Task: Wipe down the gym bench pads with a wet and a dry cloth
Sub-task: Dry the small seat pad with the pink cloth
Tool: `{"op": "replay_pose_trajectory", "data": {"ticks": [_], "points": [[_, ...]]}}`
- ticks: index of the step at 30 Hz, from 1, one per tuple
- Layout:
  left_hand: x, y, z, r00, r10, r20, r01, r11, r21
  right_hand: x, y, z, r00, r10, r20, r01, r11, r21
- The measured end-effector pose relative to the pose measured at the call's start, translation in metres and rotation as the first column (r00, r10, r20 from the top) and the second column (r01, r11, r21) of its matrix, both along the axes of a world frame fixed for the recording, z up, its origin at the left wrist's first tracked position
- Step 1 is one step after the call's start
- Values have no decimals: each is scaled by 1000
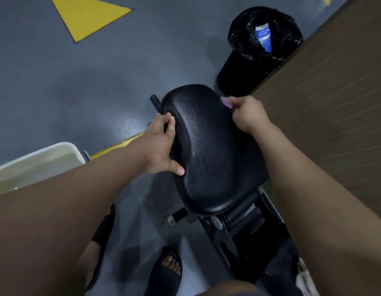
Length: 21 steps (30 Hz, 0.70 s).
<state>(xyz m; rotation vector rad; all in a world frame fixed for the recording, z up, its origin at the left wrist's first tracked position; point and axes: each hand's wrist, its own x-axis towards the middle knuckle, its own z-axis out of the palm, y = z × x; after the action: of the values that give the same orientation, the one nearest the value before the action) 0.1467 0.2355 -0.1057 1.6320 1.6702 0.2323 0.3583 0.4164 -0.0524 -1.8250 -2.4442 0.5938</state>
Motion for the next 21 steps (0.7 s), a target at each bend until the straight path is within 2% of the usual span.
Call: {"op": "replay_pose_trajectory", "data": {"ticks": [5, 8, 12, 15, 21], "points": [[0, -2, -4, 1000, 9, 24, -9, 1000, -8, 11, -13, 9, 993, -65, 102, 66, 998, -6], [-1, -4, -7, 999, 11, 34, -11, 1000, -1, -24, -8, -5, 998, -47, -31, 49, 996, 78], [-1, -3, -7, 1000, -3, 16, 2, 1000, 12, -64, -6, -20, 980, 128, -155, -93, 973, 211], [0, -3, -5, 1000, -6, 13, 5, 1000, 17, -64, -12, -28, 951, 275, -143, -219, 923, 317], [1, -4, -2, 1000, 11, 5, -11, 1000, 22, -28, -88, -21, 844, 533, -58, -483, 802, 352]]}}
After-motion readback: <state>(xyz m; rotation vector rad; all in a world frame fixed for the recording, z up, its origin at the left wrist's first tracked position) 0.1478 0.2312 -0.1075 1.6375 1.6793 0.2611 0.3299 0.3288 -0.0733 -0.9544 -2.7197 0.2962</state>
